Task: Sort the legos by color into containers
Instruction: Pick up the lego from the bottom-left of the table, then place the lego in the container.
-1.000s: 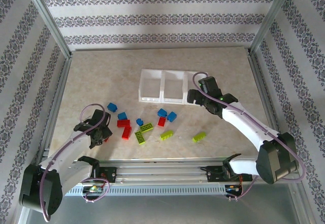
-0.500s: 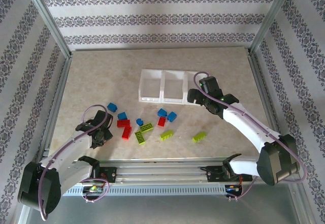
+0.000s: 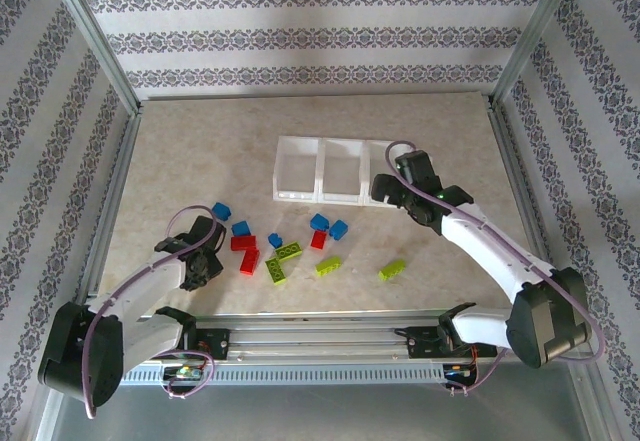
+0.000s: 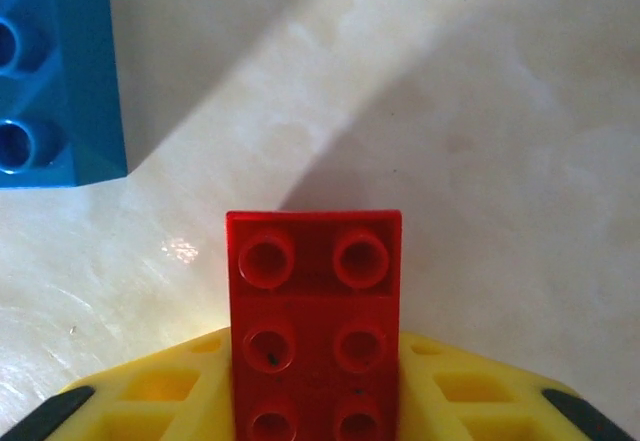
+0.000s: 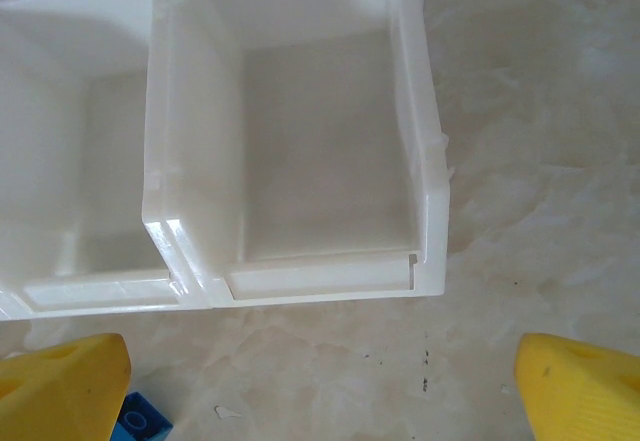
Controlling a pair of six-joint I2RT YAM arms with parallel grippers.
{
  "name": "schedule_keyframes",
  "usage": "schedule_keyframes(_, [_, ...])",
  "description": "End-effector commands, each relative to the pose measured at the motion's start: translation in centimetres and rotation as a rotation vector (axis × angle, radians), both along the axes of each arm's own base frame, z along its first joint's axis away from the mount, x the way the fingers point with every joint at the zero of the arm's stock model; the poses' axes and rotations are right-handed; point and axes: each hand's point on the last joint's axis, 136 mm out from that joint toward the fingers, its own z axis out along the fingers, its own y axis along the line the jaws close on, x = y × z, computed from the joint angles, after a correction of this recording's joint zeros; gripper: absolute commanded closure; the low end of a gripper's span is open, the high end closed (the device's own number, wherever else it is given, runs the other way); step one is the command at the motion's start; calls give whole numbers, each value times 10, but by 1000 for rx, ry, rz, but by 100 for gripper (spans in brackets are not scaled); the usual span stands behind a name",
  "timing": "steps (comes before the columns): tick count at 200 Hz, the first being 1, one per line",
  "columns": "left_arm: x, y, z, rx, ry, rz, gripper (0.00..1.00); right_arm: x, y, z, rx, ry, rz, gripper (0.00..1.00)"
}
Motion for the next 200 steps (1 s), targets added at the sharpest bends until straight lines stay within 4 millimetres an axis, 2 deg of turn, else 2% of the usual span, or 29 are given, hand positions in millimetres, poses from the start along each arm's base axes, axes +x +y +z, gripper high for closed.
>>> schedule_keyframes(1, [28,-4,18,21,-99,-56,67,-2,-10,0,-6,-6,-51,2])
schedule_keyframes(26, [60,-10,52,35,-208,-124,71,-3,-13,-4,-7,4,-72,2])
schedule_keyframes(50, [97,-26,84,21,-298,-216,71,-8,-16,-9,2,18,-101,1])
schedule_keyframes(93, [164,-81,121,5,-366,-420,71,-20,-19,-15,20,26,-133,2])
schedule_keyframes(117, [197,-116,125,-9,-360,-523,72,-28,-19,-16,27,22,-137,2])
schedule_keyframes(140, [225,-146,118,-11,-337,-600,72,-36,-20,-17,20,17,-142,2])
schedule_keyframes(174, [257,-177,113,2,-327,-657,73,-45,-20,-20,23,18,-149,2])
schedule_keyframes(200, [272,-192,107,17,-322,-670,73,-50,-19,-24,9,26,-143,2])
